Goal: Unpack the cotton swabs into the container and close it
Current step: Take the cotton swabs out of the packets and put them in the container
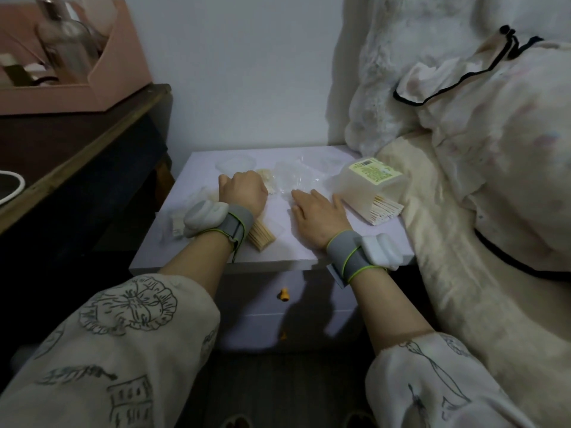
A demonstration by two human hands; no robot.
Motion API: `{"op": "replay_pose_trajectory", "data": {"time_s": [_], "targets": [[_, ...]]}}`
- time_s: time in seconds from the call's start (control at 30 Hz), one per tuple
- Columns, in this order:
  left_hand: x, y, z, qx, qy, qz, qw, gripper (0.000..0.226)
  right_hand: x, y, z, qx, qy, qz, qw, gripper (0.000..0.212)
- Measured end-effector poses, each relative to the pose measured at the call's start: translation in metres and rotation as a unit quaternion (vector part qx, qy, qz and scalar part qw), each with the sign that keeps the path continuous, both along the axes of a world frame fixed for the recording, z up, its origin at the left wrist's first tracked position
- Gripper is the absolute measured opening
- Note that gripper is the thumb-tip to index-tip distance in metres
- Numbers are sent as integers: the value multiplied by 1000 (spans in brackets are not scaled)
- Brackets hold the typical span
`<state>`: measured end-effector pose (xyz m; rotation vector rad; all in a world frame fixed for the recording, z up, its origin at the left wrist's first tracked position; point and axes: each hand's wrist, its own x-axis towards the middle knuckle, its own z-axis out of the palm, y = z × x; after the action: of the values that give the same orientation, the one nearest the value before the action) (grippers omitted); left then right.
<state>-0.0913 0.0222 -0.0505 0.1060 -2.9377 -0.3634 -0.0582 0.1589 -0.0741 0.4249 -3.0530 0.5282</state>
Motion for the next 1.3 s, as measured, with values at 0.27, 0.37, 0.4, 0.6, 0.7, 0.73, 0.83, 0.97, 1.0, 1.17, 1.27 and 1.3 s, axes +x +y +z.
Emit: {"op": "replay_pose_trajectory", "data": {"time_s": [0.27,0.37,0.4,0.6,0.7,0.73,0.83,0.97,1.0,1.17,1.27,1.3], "targets": [[12,-6,37,134,121,19,983,25,4,-1,1,-3,13,12,1000,44],[21,-7,54,151,146,26,977,25,8,-1,5,-23,15,13,1000,44],[23,-7,57,165,156,30,973,27,9,0,6,-35,18,14,999,45],[39,-4,64,260,177,37,949,26,18,5,20,-199,135,13,971,32],[53,3,58,303,168,14,938,28,26,5,25,-302,121,-22,945,26],[58,6,55,314,161,5,936,28,28,4,26,-333,101,-24,937,25],[74,15,44,296,143,-25,944,28,33,2,29,-432,49,-23,900,25],[88,23,32,264,146,-41,952,26,37,5,29,-479,17,-39,877,24],[89,24,30,263,143,-41,953,25,37,6,29,-481,12,-45,876,23],[92,28,16,275,135,-45,951,18,39,11,26,-489,-18,-62,870,19],[94,29,10,271,141,-52,951,16,37,11,25,-474,-17,-73,877,16],[94,30,8,266,140,-54,952,17,36,11,24,-465,-15,-80,881,15]]}}
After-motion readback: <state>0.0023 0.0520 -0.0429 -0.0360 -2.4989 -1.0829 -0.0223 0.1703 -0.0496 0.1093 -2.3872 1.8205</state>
